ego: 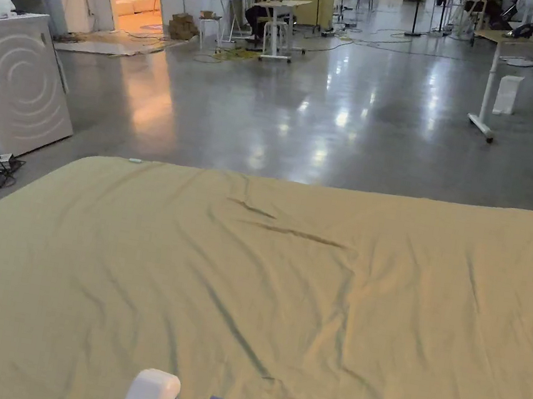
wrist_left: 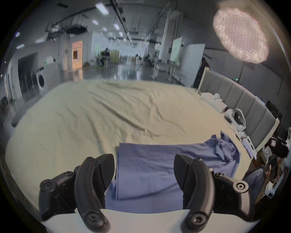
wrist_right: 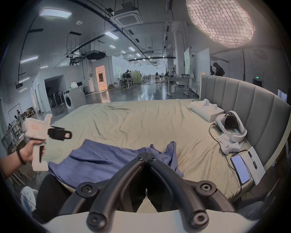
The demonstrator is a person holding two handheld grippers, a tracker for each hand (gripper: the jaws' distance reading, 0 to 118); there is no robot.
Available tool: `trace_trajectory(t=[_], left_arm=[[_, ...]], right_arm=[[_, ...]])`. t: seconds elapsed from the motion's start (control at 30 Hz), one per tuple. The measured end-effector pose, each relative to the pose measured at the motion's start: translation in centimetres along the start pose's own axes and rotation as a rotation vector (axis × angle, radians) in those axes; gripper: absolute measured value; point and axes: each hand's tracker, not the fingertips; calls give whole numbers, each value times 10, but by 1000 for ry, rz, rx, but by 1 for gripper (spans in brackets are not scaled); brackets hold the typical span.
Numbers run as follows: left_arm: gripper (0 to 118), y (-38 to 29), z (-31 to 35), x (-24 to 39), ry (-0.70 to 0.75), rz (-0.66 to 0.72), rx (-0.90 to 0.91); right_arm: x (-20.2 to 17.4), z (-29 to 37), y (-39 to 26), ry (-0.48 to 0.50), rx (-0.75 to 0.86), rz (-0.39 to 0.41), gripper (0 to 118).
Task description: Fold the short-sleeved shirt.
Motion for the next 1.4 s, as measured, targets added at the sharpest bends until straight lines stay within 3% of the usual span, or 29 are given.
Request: trace_trajectory(t=[0.07,0.17,0.23,0.33,0.5,0.6,0.87,0.9,0.93,1.0,1.03,1.3,1.4], left_arm=[[83,1,-48,-16,-25,59,-92],[83,5,-99,-38,59,56,-215],[83,9,-116,-47,122,43,-238],[82,9,-131,-49,105,50,-283],[55,17,-127,-16,178,-110,-285],[6,21,-130,5,205,-204,-297],[5,34,-167,26,260,-388,-482],[5,38,-172,24,258,-383,-497],[5,40,-175,23,258,-373,-509],[5,42,-177,19,255,-349,-533],[5,44,-177,18,246,-338,-532],[5,49,-182,-1,207,-250,-563],[5,48,-183,-1,203,-247,-571]], right_arm=[[2,-4,-3,-12,-27,22,0],[6,-6,-11,-23,-60,30,0],[11,-7,-20,-25,-92,-6,0],[18,-9,-32,-39,-144,-77,0],[24,-9,-44,-55,-167,-128,0],[25,-7,-44,-60,-169,-141,0],[51,-26,-32,-78,-165,-141,2],[58,-35,-29,-85,-167,-139,12],[66,-45,-25,-90,-161,-142,39],[86,-75,-17,-66,-186,-178,83],[95,-93,-12,-46,-218,-196,92],[133,-251,1,-51,-390,-307,90],[135,-295,-9,-70,-537,-284,90]])
